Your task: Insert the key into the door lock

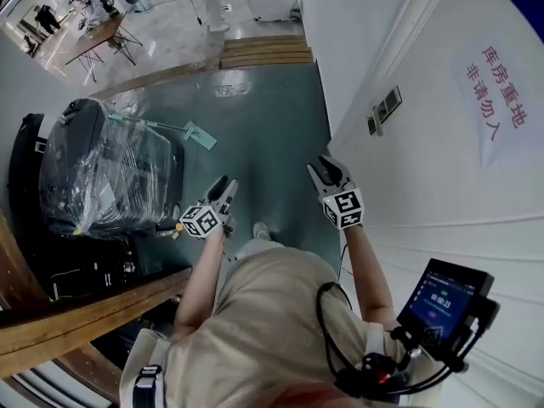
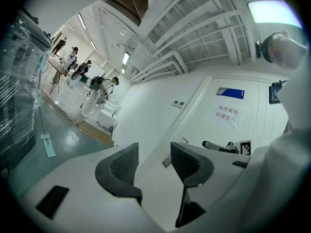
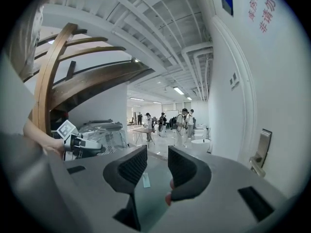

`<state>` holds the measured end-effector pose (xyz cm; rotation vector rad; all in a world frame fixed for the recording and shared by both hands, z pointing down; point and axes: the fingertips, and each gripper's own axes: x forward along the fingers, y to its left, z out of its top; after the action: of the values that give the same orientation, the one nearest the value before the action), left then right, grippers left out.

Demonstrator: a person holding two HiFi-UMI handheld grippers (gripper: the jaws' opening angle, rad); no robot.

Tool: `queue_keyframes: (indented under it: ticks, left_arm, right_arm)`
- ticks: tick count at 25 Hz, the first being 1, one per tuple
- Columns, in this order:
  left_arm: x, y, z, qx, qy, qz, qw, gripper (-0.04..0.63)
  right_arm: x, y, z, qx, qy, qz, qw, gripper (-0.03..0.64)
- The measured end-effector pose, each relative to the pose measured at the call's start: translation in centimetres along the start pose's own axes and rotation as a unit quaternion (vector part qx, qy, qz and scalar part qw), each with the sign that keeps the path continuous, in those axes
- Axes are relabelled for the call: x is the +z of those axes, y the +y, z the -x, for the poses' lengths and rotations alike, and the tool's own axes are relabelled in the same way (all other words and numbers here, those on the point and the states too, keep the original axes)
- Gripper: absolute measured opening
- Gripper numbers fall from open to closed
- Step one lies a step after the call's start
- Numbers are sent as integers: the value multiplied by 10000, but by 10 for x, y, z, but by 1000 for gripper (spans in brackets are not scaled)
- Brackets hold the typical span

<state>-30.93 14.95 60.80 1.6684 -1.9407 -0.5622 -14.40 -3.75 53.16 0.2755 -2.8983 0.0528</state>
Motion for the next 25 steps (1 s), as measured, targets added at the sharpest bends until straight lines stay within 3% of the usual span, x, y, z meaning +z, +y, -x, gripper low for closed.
queue_keyframes:
  ticks: [8, 15, 25]
  left_arm:
    - [-48, -63, 50, 81, 79, -55, 9999, 201]
    - [-86, -86, 83, 290, 109, 79, 9995, 207]
    - [-57, -79, 42, -76, 243, -5, 9997, 207]
  right_arm:
    - [-25, 10, 89, -143, -55, -185, 9997, 140]
    - [-25, 23, 136, -246, -310, -358, 9986, 140]
    - [-16, 12, 127, -588, -329, -526, 9963, 140]
